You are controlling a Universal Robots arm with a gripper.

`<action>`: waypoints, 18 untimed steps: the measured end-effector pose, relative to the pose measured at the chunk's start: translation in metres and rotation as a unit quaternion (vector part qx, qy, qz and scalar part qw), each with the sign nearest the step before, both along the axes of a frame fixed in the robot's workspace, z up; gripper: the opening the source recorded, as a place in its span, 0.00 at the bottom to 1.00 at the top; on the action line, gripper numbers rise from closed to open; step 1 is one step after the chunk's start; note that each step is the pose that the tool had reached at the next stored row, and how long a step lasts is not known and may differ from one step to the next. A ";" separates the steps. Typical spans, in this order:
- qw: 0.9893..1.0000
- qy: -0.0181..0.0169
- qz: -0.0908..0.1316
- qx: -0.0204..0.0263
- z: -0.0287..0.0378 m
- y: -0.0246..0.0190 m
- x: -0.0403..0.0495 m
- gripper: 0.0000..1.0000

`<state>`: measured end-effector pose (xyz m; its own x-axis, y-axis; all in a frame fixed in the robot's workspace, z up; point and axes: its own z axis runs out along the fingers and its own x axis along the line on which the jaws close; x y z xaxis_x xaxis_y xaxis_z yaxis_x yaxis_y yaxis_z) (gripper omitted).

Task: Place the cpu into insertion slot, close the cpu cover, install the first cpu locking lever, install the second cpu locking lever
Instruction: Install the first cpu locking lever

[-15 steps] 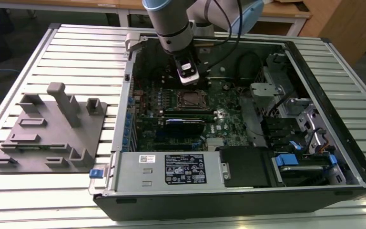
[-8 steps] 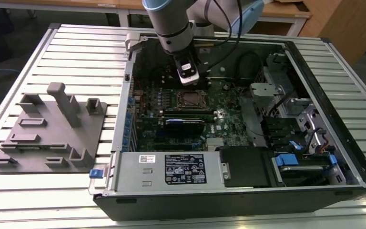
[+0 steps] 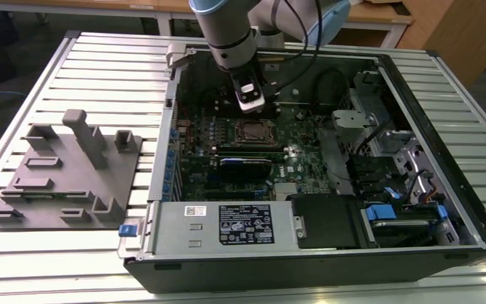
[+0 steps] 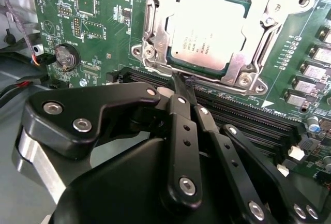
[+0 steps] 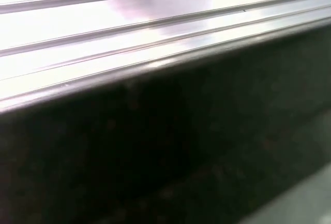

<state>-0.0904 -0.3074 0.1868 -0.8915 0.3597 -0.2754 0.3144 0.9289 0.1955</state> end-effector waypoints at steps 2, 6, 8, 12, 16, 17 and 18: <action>1.000 0.000 0.000 0.000 0.0017 0.0000 0.0000 0.10; 1.000 0.000 0.000 0.000 0.0031 -0.0002 -0.0001 0.10; 1.000 0.000 0.000 0.000 0.0032 -0.0009 -0.0001 0.10; 1.000 0.001 0.000 0.009 0.0032 -0.0025 -0.0002 0.10; 1.000 0.000 0.000 0.013 0.0030 -0.0039 -0.0002 0.10; 1.000 0.000 0.000 0.013 0.0029 -0.0043 -0.0002 0.10; 1.000 0.000 0.000 0.013 0.0028 -0.0048 -0.0001 0.10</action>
<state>-0.0906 -0.3123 0.1897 -0.8918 0.3669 -0.2649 0.3146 0.9234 0.2200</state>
